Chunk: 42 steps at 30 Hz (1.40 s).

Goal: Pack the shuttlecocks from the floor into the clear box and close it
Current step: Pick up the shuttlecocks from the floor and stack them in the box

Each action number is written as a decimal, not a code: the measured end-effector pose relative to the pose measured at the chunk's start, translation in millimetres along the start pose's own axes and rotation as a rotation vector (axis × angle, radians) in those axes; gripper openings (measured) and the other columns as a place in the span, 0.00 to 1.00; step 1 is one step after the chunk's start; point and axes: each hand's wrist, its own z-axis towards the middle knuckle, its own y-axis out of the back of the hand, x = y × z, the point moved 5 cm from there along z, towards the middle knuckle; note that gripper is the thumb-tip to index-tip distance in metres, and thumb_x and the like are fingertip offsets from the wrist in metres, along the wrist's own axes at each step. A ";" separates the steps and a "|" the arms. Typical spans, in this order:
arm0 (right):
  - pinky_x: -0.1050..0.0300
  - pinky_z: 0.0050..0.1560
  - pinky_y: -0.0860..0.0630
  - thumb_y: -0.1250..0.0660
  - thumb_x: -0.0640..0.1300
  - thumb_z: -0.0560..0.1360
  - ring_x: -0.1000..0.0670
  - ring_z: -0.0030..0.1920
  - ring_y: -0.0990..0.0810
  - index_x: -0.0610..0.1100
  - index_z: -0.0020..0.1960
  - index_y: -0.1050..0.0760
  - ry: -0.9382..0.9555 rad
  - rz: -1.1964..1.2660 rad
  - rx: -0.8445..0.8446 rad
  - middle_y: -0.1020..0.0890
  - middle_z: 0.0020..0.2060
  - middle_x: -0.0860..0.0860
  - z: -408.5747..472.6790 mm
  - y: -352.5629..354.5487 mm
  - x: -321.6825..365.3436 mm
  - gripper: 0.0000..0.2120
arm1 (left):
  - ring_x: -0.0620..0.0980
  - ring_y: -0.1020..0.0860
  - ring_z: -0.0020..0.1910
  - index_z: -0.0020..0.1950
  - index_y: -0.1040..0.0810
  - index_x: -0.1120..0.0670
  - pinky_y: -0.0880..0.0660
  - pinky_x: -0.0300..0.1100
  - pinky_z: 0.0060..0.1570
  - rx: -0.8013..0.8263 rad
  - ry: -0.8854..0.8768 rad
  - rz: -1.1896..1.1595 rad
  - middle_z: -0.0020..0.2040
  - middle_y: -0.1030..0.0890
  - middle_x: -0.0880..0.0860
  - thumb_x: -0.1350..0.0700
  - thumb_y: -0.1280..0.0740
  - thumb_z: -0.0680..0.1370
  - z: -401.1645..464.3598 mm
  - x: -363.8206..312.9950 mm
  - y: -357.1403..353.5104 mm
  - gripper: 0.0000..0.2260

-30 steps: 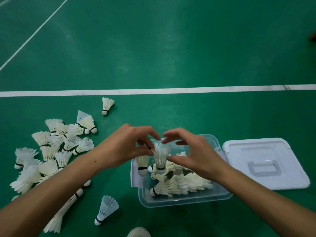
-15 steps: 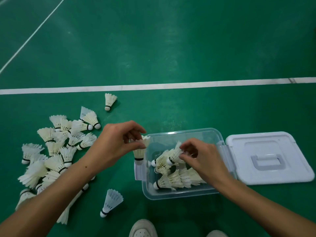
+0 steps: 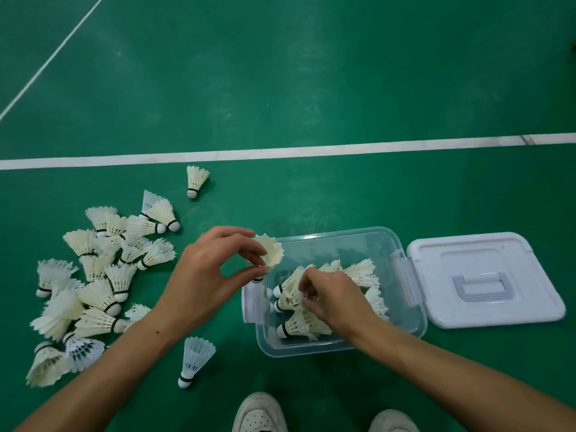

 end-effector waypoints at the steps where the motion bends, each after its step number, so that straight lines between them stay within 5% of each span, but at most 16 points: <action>1: 0.51 0.48 0.17 0.22 0.42 0.75 0.52 0.45 0.16 0.48 0.53 0.23 -0.012 0.014 0.012 0.14 0.44 0.53 0.5 -1.0 -1.0 0.11 | 0.45 0.19 0.62 0.51 0.15 0.52 0.20 0.52 0.57 0.013 0.000 -0.019 0.46 0.15 0.44 0.54 0.21 0.73 1.3 -0.8 -2.0 0.09; 6: 0.58 0.49 0.19 0.21 0.40 0.74 0.54 0.44 0.19 0.47 0.53 0.23 -0.025 0.163 0.141 0.17 0.44 0.53 5.2 2.8 -5.3 0.13 | 0.42 0.19 0.64 0.53 0.16 0.53 0.21 0.49 0.61 0.060 -0.009 -0.116 0.47 0.14 0.44 0.55 0.22 0.74 7.6 -6.3 -10.7 0.10; 11: 0.61 0.60 0.19 0.20 0.48 0.73 0.60 0.55 0.18 0.51 0.56 0.21 -0.071 0.279 0.223 0.16 0.54 0.58 -11.1 42.0 -14.9 0.15 | 0.45 0.21 0.66 0.51 0.16 0.52 0.21 0.53 0.60 0.114 -0.058 -0.092 0.44 0.14 0.41 0.56 0.21 0.74 14.4 -12.3 -14.9 0.09; 17: 0.67 0.58 0.21 0.19 0.43 0.72 0.61 0.56 0.17 0.47 0.60 0.20 0.025 0.329 -0.125 0.15 0.55 0.59 -29.8 122.3 4.3 0.19 | 0.44 0.20 0.61 0.55 0.19 0.47 0.22 0.50 0.60 0.250 -0.102 -0.093 0.45 0.15 0.38 0.50 0.22 0.74 35.7 -23.6 -29.2 0.12; 21: 0.63 0.59 0.20 0.19 0.41 0.72 0.58 0.55 0.17 0.44 0.63 0.21 0.191 0.242 -0.098 0.15 0.55 0.55 -19.8 111.4 21.3 0.22 | 0.42 0.19 0.52 0.53 0.21 0.47 0.23 0.48 0.55 0.367 -0.059 -0.113 0.45 0.15 0.39 0.51 0.20 0.74 48.1 -24.5 -48.9 0.13; 28: 0.49 0.53 0.17 0.19 0.44 0.72 0.55 0.49 0.15 0.46 0.61 0.21 0.218 0.121 -0.106 0.13 0.48 0.57 -18.7 96.1 9.8 0.20 | 0.44 0.17 0.50 0.51 0.22 0.50 0.20 0.50 0.54 0.431 -0.053 -0.193 0.46 0.15 0.43 0.54 0.20 0.74 48.5 -20.8 -73.1 0.12; 34: 0.60 0.52 0.16 0.20 0.43 0.73 0.63 0.45 0.15 0.48 0.59 0.16 0.081 0.124 -0.146 0.13 0.47 0.59 -29.7 102.4 -16.4 0.15 | 0.42 0.20 0.59 0.61 0.22 0.48 0.22 0.46 0.60 0.323 -0.018 -0.092 0.59 0.18 0.42 0.51 0.20 0.74 39.2 -1.9 -68.0 0.18; 42: 0.57 0.51 0.15 0.20 0.45 0.73 0.63 0.43 0.15 0.51 0.56 0.17 -0.020 0.092 -0.068 0.13 0.44 0.59 -26.3 73.2 -20.6 0.12 | 0.48 0.21 0.60 0.64 0.22 0.50 0.22 0.51 0.62 0.451 -0.002 0.117 0.60 0.18 0.46 0.54 0.21 0.75 4.9 10.5 -79.4 0.20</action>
